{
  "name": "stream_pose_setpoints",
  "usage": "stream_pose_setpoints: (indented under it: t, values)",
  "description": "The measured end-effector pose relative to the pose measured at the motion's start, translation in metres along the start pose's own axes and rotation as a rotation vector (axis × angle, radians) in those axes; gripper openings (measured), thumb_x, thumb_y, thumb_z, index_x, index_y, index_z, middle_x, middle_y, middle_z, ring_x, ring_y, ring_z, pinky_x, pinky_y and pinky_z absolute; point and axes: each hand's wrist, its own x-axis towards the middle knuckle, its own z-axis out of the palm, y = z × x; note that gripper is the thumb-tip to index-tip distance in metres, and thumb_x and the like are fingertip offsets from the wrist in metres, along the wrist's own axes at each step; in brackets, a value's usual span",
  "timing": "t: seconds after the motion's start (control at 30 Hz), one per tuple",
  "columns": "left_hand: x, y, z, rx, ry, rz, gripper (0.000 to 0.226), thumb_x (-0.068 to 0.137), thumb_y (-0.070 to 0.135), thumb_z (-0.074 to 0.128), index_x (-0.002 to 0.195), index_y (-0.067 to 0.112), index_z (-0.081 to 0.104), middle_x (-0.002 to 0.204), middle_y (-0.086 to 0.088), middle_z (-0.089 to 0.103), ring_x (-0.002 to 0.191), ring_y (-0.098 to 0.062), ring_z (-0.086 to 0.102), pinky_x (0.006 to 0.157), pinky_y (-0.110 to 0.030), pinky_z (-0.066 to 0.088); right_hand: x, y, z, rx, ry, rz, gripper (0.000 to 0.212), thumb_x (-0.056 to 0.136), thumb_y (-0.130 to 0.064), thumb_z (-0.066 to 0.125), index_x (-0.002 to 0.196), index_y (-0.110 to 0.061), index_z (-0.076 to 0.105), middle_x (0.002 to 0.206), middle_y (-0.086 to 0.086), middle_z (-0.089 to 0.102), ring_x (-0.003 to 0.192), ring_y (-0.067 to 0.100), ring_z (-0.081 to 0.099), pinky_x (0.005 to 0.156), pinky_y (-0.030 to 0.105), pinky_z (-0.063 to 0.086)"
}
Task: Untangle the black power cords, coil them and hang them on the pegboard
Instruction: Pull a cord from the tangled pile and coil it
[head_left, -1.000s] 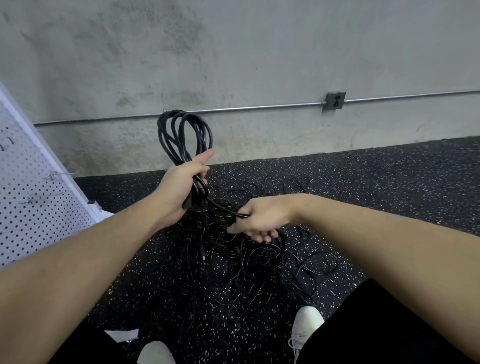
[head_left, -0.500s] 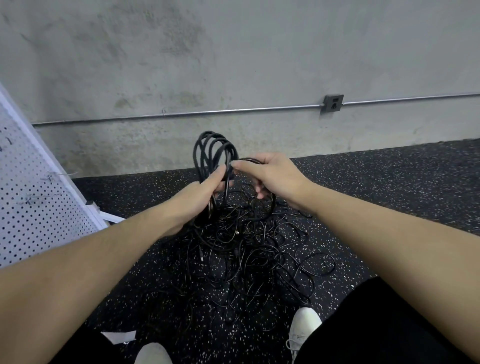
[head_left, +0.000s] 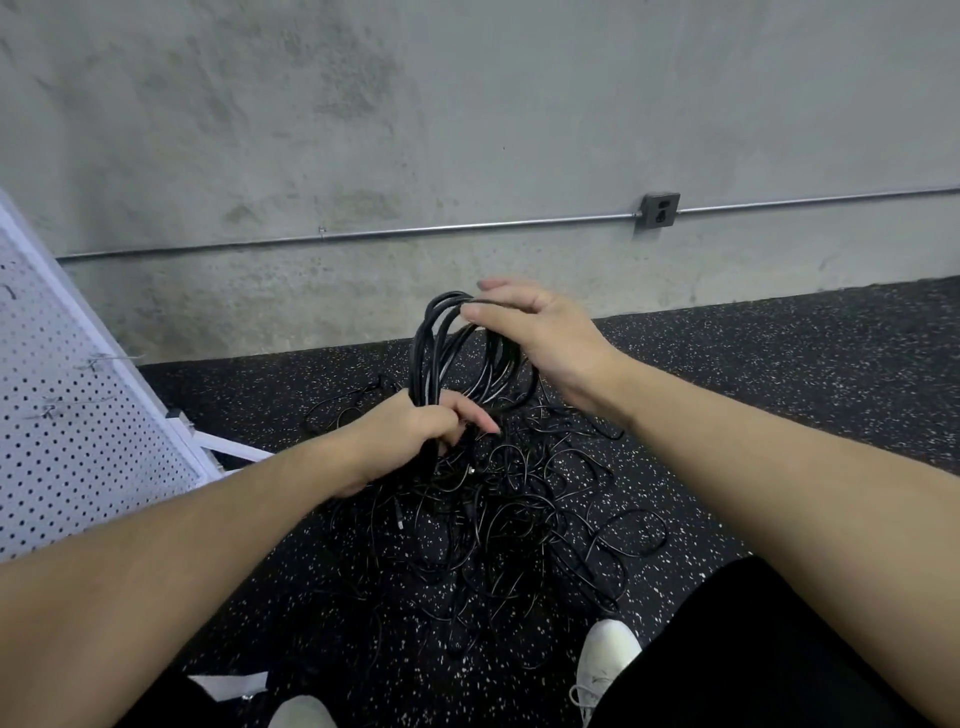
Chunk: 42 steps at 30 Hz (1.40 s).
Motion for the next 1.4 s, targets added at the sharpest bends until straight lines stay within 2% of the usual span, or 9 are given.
stream_pose_setpoints:
  t: [0.07,0.2,0.37,0.5,0.67,0.97,1.07,1.23,1.4]
  values:
    - [0.000,0.001,0.004,-0.042,-0.034,0.025,0.037,0.072,0.017,0.046,0.090,0.010,0.077,0.077,-0.004,0.054,0.060,-0.007,0.046,0.059,-0.024,0.043,0.003,0.004,0.002,-0.035,0.135,-0.057,0.023,0.070,-0.035,0.091,0.087,-0.032,0.075,0.128,-0.010,0.063,0.122,0.009,0.060,0.106,0.034,0.047]
    - [-0.001,0.003,0.008,-0.046,-0.060,0.064,0.031,0.070,0.015,0.045,0.080,0.012,0.074,0.076,0.000,0.060,0.058,-0.005,0.049,0.058,-0.023,0.045,0.003,0.012,-0.001,0.150,0.080,0.142,0.064,0.073,-0.034,0.090,0.121,-0.023,0.048,0.100,0.008,0.075,0.089,0.027,0.072,0.082,0.052,0.058]
    - [0.003,-0.005,0.007,-0.092,0.046,0.123,0.035,0.071,0.014,0.045,0.080,0.017,0.079,0.069,-0.007,0.058,0.062,-0.016,0.053,0.063,-0.029,0.046,0.004,0.008,0.018,0.385,0.048,0.241,0.053,0.085,-0.026,0.082,0.126,-0.012,0.051,0.055,-0.002,0.049,0.048,0.012,0.051,0.051,0.029,0.053]
    - [0.006,0.005,0.014,-0.073,0.096,0.163,0.047,0.072,0.018,0.044,0.093,0.032,0.084,0.115,-0.027,0.055,0.095,-0.035,0.055,0.085,-0.039,0.047,0.011,0.004,0.019,0.513,0.091,0.235,0.046,0.086,-0.022,0.081,0.117,-0.018,0.047,0.051,-0.008,0.030,0.040,0.006,0.025,0.036,0.020,0.030]
    - [0.004,0.020,0.021,-0.020,0.094,0.242,0.047,0.071,0.017,0.045,0.095,0.036,0.081,0.131,0.022,0.055,0.111,0.009,0.055,0.098,-0.010,0.039,0.012,0.000,0.011,0.538,0.012,0.254,0.036,0.091,-0.027,0.074,0.112,-0.018,0.047,0.048,-0.010,0.026,0.041,0.005,0.022,0.044,0.020,0.028]
    - [0.005,0.014,0.019,-0.210,0.006,0.089,0.052,0.072,0.015,0.045,0.108,0.029,0.081,0.091,-0.005,0.061,0.095,-0.023,0.067,0.108,-0.051,0.047,0.007,0.003,0.006,0.378,-0.006,0.265,0.039,0.098,-0.049,0.059,0.109,-0.012,0.056,0.063,-0.001,0.057,0.057,0.012,0.057,0.059,0.027,0.058]
    - [0.009,0.008,0.017,-0.331,0.064,0.076,0.056,0.069,0.011,0.046,0.111,0.024,0.081,0.085,-0.003,0.061,0.088,-0.024,0.065,0.103,-0.052,0.052,0.003,0.013,-0.001,0.396,-0.127,0.352,0.055,0.106,-0.053,0.029,0.127,-0.012,0.058,0.104,0.013,0.074,0.099,0.029,0.070,0.082,0.043,0.057]
    - [0.010,0.005,0.006,-0.574,0.196,0.062,0.052,0.086,0.001,0.040,0.115,0.020,0.079,0.080,-0.002,0.063,0.075,-0.019,0.059,0.071,-0.031,0.054,-0.002,0.034,0.003,0.010,-0.413,0.490,0.035,0.096,-0.015,0.025,0.100,-0.017,0.060,0.084,-0.001,0.070,0.087,0.018,0.064,0.104,0.044,0.044]
    - [0.011,0.010,-0.007,-0.723,0.262,0.044,0.033,0.099,0.021,0.050,0.122,0.020,0.074,0.075,0.000,0.050,0.060,-0.014,0.052,0.061,-0.034,0.039,-0.005,0.034,0.010,-0.040,-0.628,0.435,0.044,0.096,-0.006,0.029,0.126,-0.031,0.049,0.108,0.008,0.072,0.117,0.028,0.066,0.108,0.049,0.042]
